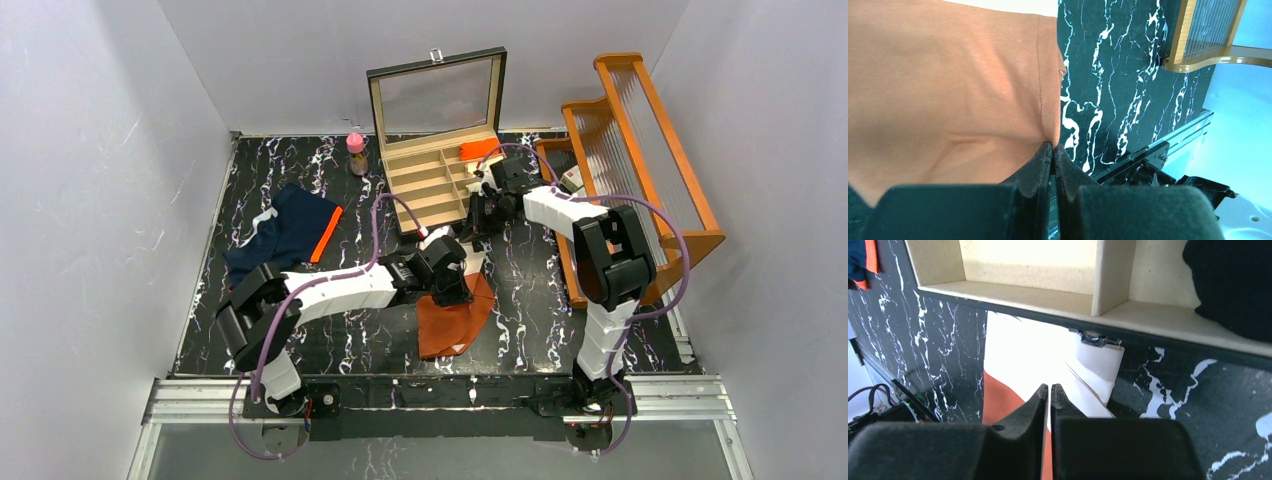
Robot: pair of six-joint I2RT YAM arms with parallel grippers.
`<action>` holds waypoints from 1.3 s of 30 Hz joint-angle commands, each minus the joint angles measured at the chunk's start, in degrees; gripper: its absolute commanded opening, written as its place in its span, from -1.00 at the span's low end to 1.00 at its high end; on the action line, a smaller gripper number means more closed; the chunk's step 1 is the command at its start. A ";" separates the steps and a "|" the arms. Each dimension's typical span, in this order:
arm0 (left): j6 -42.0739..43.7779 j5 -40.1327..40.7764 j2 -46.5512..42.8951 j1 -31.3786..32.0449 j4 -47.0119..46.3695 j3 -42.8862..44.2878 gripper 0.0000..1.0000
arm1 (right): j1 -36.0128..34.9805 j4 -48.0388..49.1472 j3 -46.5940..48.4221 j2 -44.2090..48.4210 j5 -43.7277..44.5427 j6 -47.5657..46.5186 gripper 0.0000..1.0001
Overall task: Roll the underwear
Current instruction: Fold the underwear at the center of the board.
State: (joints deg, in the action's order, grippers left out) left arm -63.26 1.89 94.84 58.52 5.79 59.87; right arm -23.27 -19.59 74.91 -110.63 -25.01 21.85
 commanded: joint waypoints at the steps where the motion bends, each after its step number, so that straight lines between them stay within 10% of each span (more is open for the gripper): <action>1: 0.72 4.59 -6.32 0.11 2.12 -2.12 -1.00 | -0.16 -2.23 1.47 6.61 2.68 0.30 -0.54; 5: 2.16 3.33 -5.22 0.14 2.36 -1.69 -1.00 | 0.06 -4.09 -2.89 10.65 10.57 2.64 0.10; 12: 2.53 2.39 -3.49 0.12 1.57 -1.90 -1.00 | 0.75 -1.03 -11.46 14.47 10.91 9.42 0.41; 27: 2.62 1.93 -3.32 0.10 1.33 -2.15 -1.00 | 2.17 5.94 -15.99 11.86 5.32 13.84 -0.14; 39: 2.62 2.32 -3.93 0.11 1.66 -2.13 -1.00 | 2.48 5.28 -16.11 10.18 5.72 13.66 -0.23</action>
State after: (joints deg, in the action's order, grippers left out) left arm -61.32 3.42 91.61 58.50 6.46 58.08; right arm -21.06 -15.20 58.30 -100.21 -18.87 35.64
